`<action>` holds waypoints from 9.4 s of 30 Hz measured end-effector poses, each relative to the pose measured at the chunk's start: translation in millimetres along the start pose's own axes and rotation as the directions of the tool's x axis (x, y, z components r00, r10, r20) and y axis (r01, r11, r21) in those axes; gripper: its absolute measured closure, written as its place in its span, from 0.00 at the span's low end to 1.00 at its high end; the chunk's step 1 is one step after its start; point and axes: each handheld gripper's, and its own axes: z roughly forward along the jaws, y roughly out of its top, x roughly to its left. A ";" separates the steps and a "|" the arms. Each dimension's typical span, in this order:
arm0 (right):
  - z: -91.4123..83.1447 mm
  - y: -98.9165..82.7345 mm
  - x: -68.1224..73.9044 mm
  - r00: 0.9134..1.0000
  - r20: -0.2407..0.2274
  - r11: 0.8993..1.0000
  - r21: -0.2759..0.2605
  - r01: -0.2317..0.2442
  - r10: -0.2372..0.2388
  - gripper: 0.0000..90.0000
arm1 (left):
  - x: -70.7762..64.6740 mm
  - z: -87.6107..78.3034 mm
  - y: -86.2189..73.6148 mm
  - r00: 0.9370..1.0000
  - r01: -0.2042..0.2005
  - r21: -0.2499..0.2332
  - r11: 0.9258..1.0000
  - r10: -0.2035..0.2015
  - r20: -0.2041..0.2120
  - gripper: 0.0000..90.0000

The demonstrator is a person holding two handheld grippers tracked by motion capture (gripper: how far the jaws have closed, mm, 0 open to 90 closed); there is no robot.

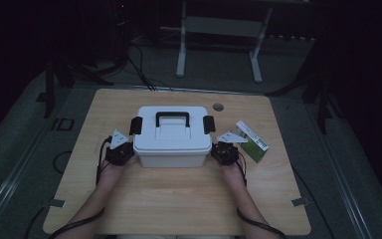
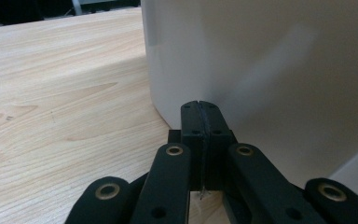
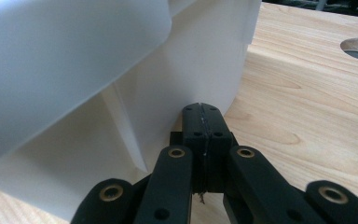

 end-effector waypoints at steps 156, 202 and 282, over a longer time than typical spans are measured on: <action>-128.9 -93.4 -13.0 0.992 -0.125 0.999 0.001 0.033 -0.032 0.15 | -27.7 -136.5 58.4 0.871 -0.320 0.158 0.934 0.225 0.438 0.24; -128.9 -94.3 -14.8 0.989 -0.147 1.000 0.001 0.023 -0.023 0.15 | -90.3 -52.5 131.2 0.759 -0.457 0.165 0.874 0.287 0.584 0.34; -129.0 -94.6 -16.4 0.988 -0.152 1.000 0.005 0.012 -0.011 0.15 | -95.4 -70.1 184.2 0.676 -0.534 0.121 0.837 0.336 0.656 0.93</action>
